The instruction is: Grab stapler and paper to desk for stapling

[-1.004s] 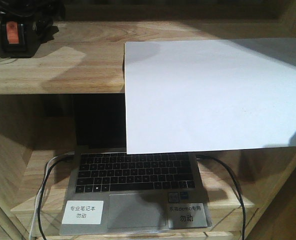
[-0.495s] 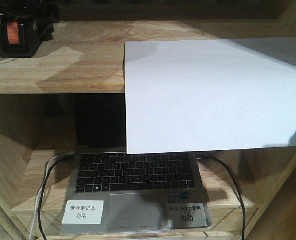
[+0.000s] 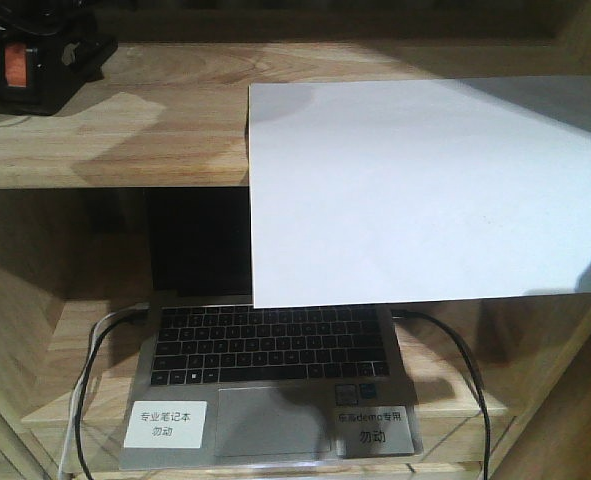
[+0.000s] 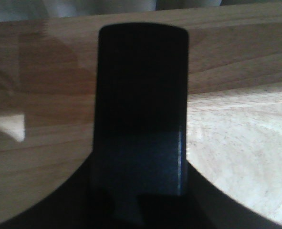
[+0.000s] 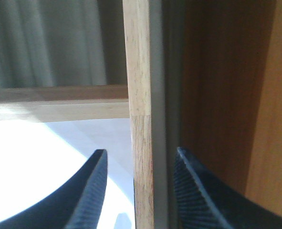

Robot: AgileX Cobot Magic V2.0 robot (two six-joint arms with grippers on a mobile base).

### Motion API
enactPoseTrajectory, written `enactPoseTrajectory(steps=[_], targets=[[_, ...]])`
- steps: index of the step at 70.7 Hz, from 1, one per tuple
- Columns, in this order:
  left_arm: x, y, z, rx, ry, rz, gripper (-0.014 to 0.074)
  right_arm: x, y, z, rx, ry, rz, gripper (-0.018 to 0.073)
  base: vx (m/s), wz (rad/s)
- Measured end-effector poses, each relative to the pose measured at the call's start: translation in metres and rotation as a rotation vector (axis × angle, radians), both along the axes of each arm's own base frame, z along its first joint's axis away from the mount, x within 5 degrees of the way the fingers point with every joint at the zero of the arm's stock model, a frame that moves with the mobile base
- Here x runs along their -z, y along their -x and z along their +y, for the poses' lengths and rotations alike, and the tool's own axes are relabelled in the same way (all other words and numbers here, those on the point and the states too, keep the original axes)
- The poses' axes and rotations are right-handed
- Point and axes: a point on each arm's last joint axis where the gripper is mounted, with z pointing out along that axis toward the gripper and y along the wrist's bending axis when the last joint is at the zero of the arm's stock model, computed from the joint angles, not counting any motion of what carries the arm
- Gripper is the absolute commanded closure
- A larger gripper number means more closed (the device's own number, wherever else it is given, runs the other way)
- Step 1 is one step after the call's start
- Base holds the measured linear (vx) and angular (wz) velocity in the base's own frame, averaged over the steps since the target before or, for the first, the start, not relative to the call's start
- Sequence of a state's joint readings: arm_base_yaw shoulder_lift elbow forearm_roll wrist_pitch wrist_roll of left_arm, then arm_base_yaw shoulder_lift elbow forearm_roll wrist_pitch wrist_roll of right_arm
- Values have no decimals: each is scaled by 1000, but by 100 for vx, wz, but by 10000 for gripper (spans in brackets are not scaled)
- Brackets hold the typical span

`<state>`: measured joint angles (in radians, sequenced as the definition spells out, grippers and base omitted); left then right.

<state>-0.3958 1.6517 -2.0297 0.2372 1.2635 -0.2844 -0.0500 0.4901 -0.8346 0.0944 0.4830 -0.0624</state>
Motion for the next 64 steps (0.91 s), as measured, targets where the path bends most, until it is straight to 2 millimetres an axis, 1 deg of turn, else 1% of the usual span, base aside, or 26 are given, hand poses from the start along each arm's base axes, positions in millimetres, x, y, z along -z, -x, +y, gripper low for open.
enactPoseTrajectory(steps=[14, 20, 27, 37, 45, 56, 64], targets=[[-1, 1, 0, 6, -3, -5, 605, 0, 0, 0, 0, 0, 0, 250, 0, 0], [-5, 6, 2, 11, -3, -14, 605, 0, 0, 0, 0, 0, 0, 250, 0, 0], [-14, 15, 6, 25, -7, -37, 605, 0, 0, 0, 0, 0, 0, 250, 0, 0], [-32, 40, 10, 53, -3, -82, 605, 0, 0, 0, 0, 0, 0, 250, 0, 0], [-42, 62, 12, 91, -2, -116, 605, 0, 0, 0, 0, 0, 0, 250, 0, 0], [-43, 93, 13, 179, -2, -137, 605, 0, 0, 0, 0, 0, 0, 250, 0, 0], [-36, 118, 15, 261, 29, -144, 605, 0, 0, 0, 0, 0, 0, 250, 0, 0]])
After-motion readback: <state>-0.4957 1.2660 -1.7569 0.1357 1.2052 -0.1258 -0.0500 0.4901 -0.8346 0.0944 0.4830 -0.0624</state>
